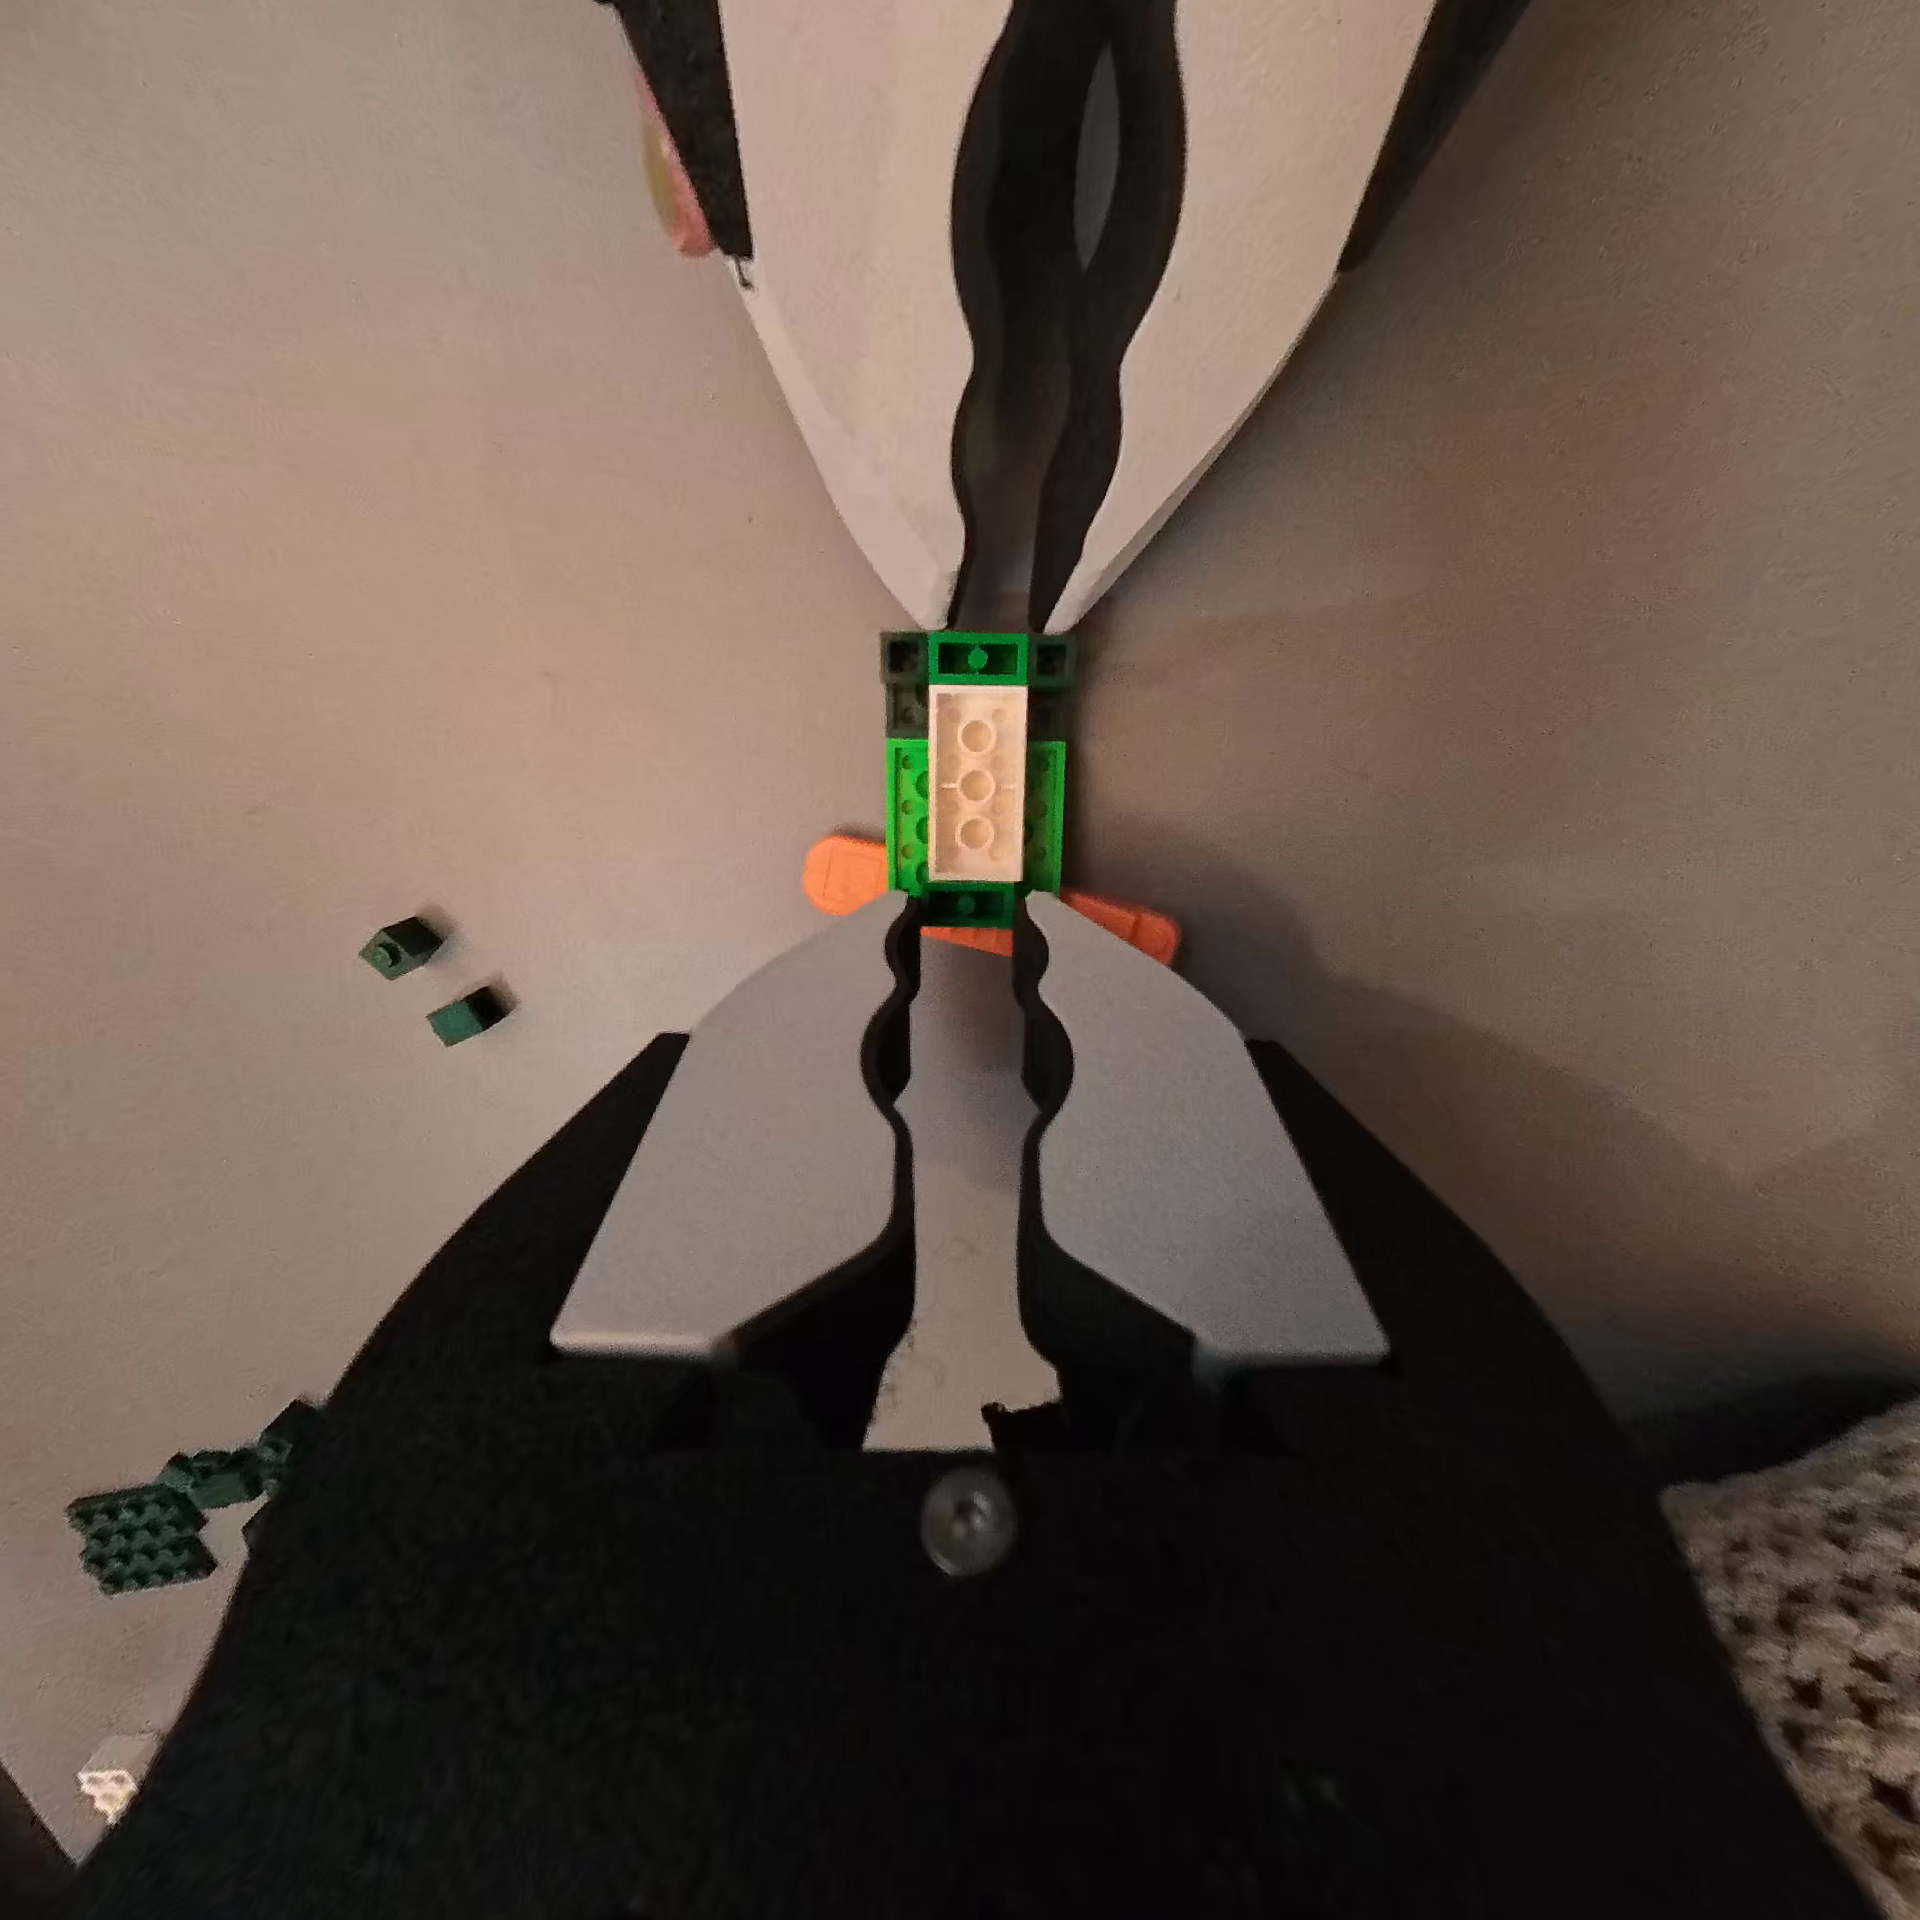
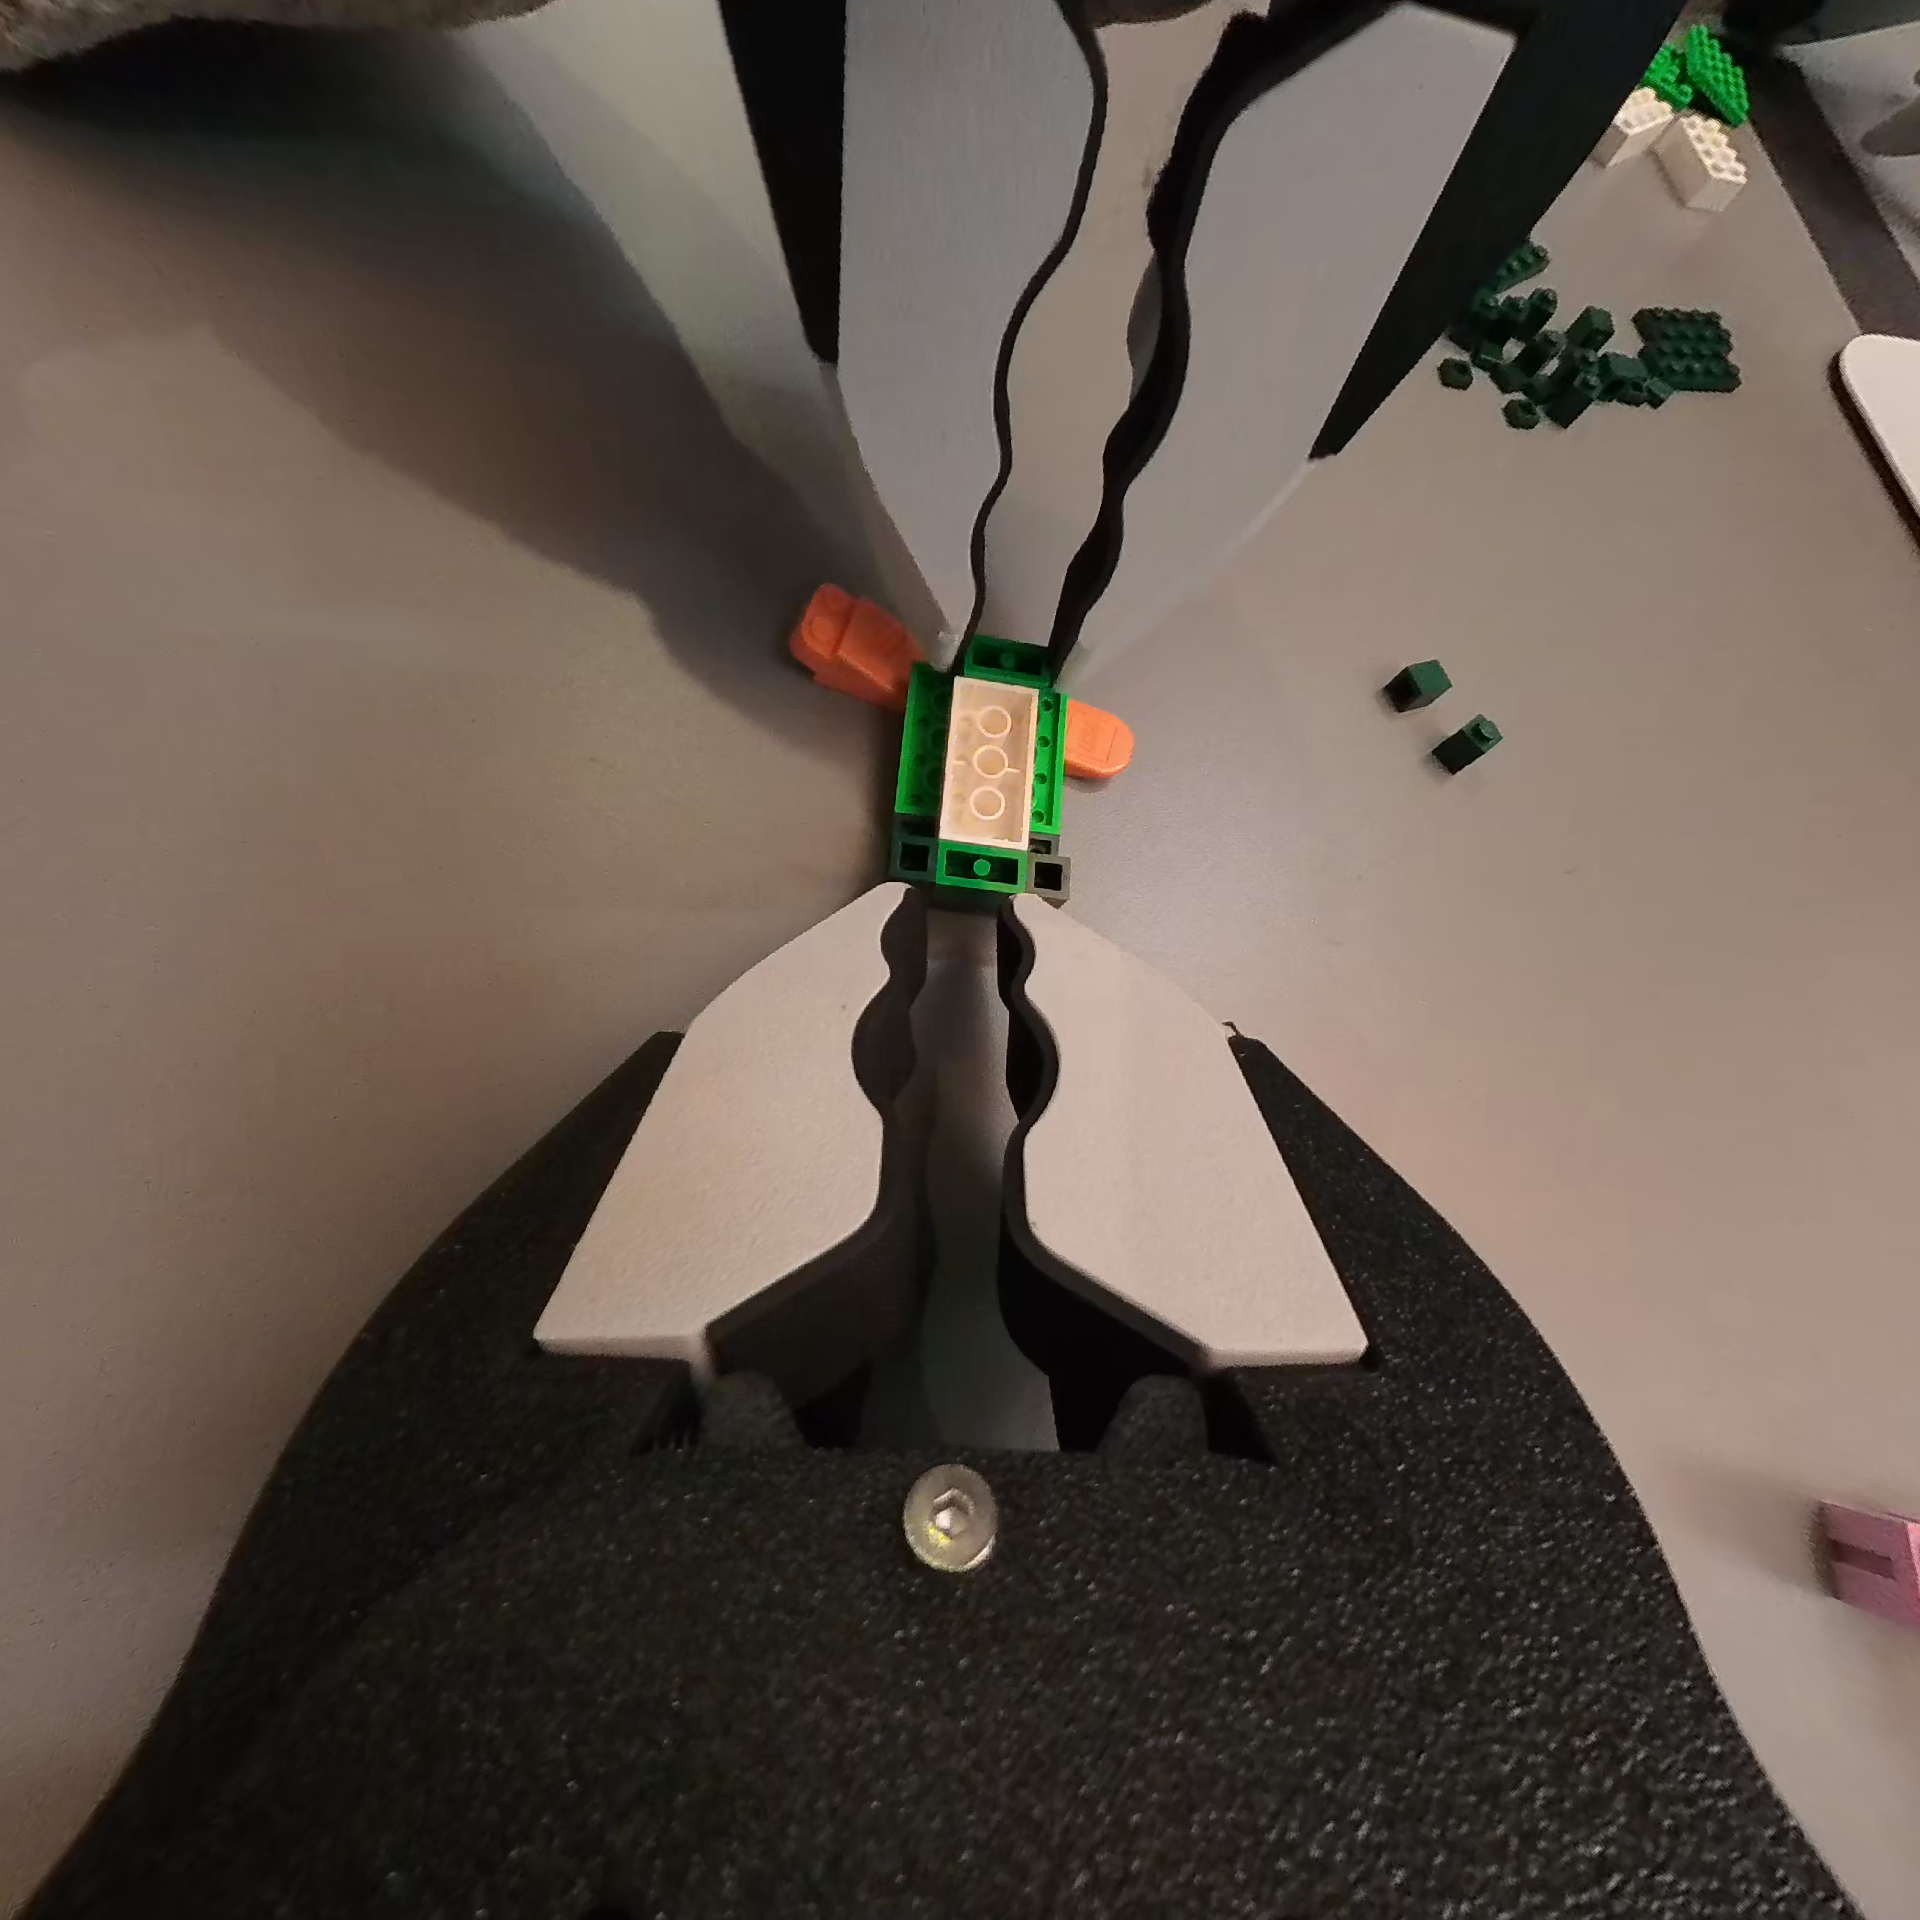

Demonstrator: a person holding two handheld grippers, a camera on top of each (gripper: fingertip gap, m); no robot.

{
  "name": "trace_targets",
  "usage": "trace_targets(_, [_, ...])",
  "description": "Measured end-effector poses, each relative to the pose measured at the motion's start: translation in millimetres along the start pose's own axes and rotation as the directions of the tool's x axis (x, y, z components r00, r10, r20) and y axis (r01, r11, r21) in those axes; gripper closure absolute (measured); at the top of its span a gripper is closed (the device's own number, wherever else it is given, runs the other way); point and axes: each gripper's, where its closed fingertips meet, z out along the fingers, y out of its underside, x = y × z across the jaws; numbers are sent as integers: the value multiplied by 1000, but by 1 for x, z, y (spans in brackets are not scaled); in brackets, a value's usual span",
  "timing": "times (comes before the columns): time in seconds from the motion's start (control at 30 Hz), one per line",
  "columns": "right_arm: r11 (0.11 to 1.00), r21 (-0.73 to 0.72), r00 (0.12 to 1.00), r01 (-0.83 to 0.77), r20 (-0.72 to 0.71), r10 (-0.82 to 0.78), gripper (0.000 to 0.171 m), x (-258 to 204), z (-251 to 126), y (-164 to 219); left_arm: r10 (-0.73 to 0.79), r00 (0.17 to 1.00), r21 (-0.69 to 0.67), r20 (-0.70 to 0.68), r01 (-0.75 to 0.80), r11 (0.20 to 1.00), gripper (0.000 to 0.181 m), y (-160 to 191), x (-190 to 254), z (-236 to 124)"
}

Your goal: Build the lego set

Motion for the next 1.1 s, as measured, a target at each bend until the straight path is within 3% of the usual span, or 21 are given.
trace_targets(0.4, [988, 115, 995, -104, 8, 103, 158, 9, -11, -11, 1, 1000, 19, -8, -1, 1000, 165, -2, 1, -1])
trace_targets(1.1, [995, 72, 997, -73, 15, 72, 158, 4, -8, -7, -10, 1000, 6, -10, 10, 1000, 156, -1, 1, 2])
